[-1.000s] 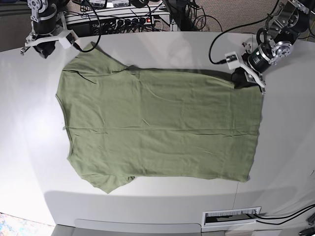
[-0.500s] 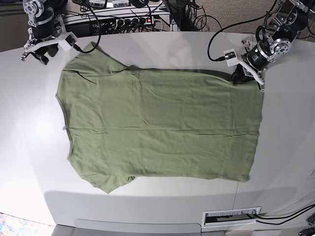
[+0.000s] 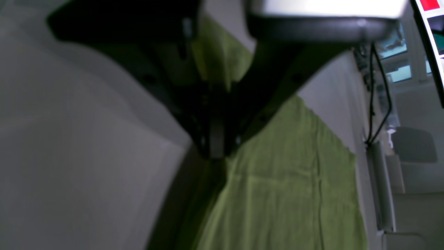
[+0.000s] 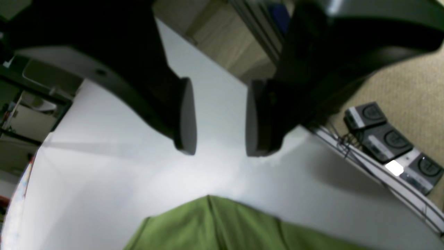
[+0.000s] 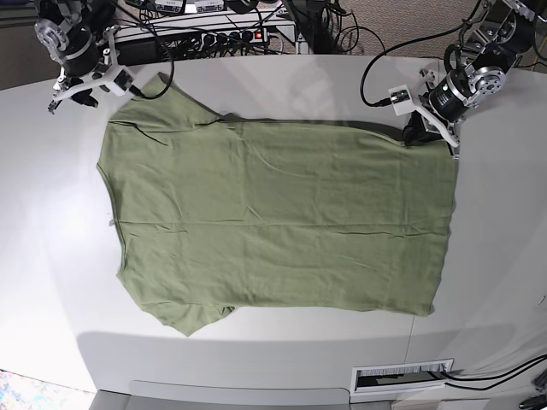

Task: Fold the T-shirt properly
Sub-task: 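Reach the right gripper to the shirt's shoulder seam and grasp it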

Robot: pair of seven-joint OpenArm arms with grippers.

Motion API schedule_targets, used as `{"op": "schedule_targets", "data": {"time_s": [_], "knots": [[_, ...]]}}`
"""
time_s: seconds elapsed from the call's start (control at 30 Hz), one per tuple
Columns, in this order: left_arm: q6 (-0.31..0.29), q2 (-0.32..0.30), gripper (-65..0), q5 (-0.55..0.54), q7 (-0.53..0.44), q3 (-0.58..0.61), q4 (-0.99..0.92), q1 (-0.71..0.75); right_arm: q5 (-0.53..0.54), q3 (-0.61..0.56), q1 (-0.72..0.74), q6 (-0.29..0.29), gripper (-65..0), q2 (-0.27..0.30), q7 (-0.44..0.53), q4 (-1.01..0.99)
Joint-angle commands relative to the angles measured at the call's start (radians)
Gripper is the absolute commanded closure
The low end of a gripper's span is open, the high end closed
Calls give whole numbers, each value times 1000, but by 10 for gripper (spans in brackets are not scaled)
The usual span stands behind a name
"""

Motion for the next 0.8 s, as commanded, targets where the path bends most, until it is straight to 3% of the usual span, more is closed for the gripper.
{"op": "schedule_targets", "data": {"time_s": [0.0, 0.17, 0.33, 0.6, 0.77], "knots": [[-90, -13, 0, 4, 52, 7, -12, 20, -6, 8, 6, -11, -248, 12, 14, -2], [-90, -13, 0, 5, 50, 7, -12, 20, 51, 8, 53, 56, -248, 12, 58, -33], [-90, -13, 0, 5, 50, 7, -11, 20, 52, -11, 109, 70, -248, 16, 105, -101], [-91, -13, 0, 5, 51, 7, -11, 21, -77, -276, 269, 76, -248, 34, 74, -248], [-91, -13, 0, 5, 51, 7, -11, 20, -97, -338, 335, 75, -243, 34, 42, -272]]}}
